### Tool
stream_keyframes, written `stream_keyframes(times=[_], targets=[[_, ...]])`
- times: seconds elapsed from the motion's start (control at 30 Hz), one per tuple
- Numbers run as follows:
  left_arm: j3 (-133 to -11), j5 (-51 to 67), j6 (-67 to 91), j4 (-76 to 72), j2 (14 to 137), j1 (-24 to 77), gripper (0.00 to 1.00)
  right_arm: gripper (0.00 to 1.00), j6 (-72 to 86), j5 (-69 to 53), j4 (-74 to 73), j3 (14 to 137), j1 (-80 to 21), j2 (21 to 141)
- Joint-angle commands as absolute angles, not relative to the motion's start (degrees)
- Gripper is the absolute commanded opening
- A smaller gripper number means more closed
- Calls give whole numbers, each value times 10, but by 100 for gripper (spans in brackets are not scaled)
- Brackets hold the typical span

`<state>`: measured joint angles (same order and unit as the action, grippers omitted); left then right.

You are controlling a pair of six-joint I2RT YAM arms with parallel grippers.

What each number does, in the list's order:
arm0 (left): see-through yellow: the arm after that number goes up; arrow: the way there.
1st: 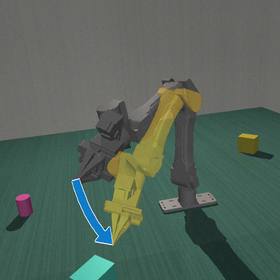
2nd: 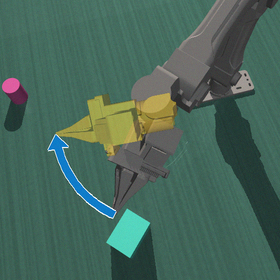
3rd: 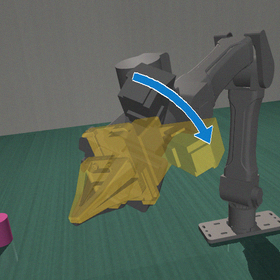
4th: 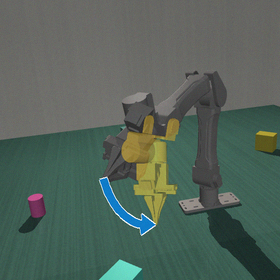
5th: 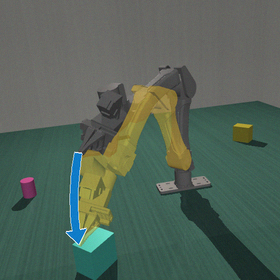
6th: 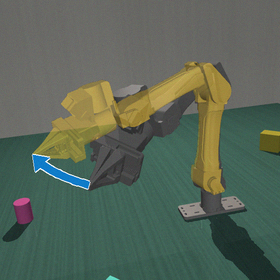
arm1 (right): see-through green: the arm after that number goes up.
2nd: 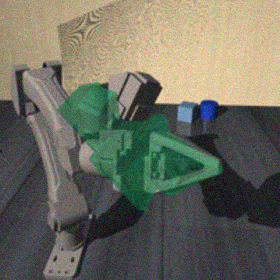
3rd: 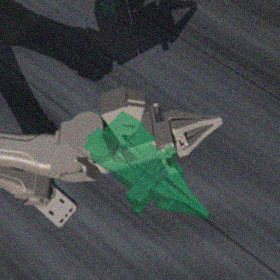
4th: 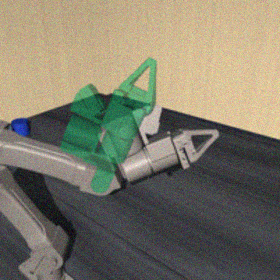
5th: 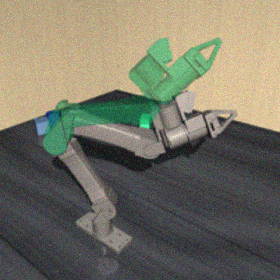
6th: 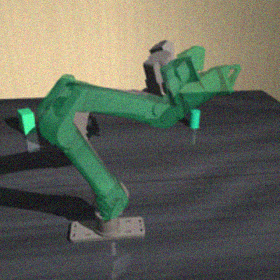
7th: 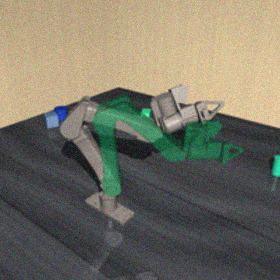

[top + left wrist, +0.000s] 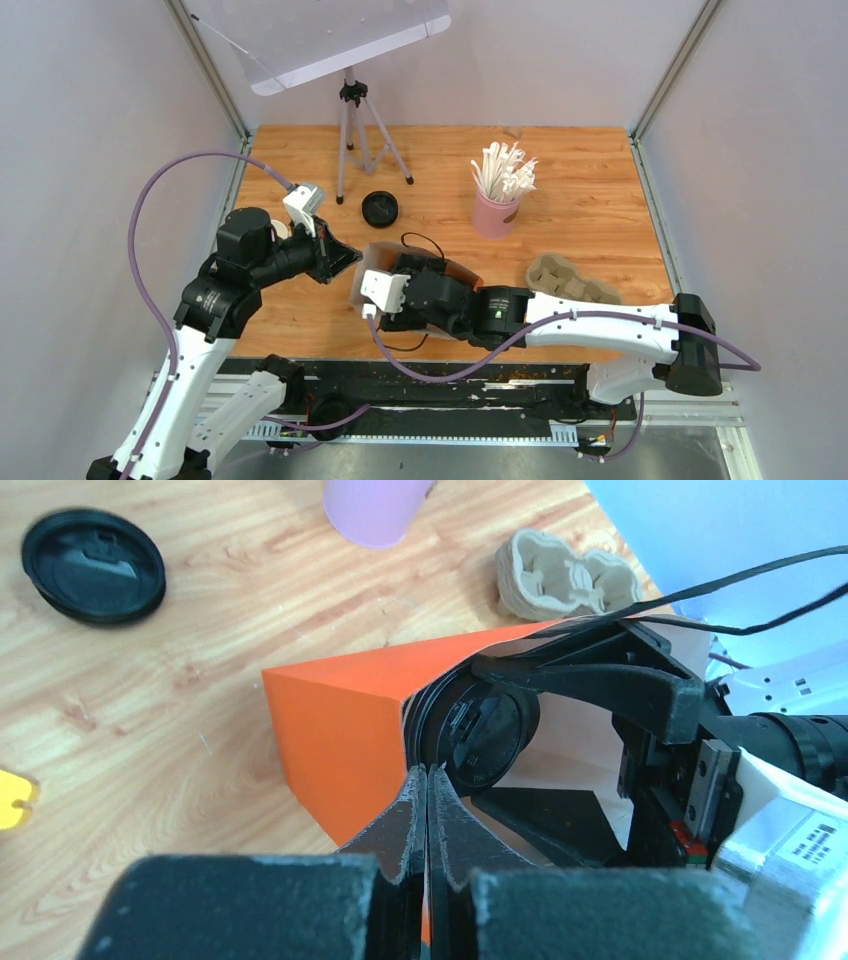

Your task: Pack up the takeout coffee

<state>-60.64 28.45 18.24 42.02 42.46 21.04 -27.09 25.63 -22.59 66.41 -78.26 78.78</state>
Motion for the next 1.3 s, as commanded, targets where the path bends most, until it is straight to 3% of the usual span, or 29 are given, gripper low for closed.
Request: stream_keyframes(times=[0.0,0.23,0.33,0.43,0.5,0.8,1.27], targets=[[-605,274,162,359,412,213,0,80,-323,271,-184,666,-765,791],[-570,261,182,374,387,212,0,80,-344,233,-181,650,-751,781],[-585,238,191,408,374,212,17,79,-328,204,-195,645,-753,773],[-628,212,183,467,378,212,43,79,-318,193,-200,632,-758,762],[-648,209,179,501,386,212,50,79,-312,187,-206,628,-764,757],[-620,287,149,581,407,213,59,79,-293,197,-232,604,-785,735],[-544,321,182,455,357,213,66,79,-277,228,-226,572,-812,716]])
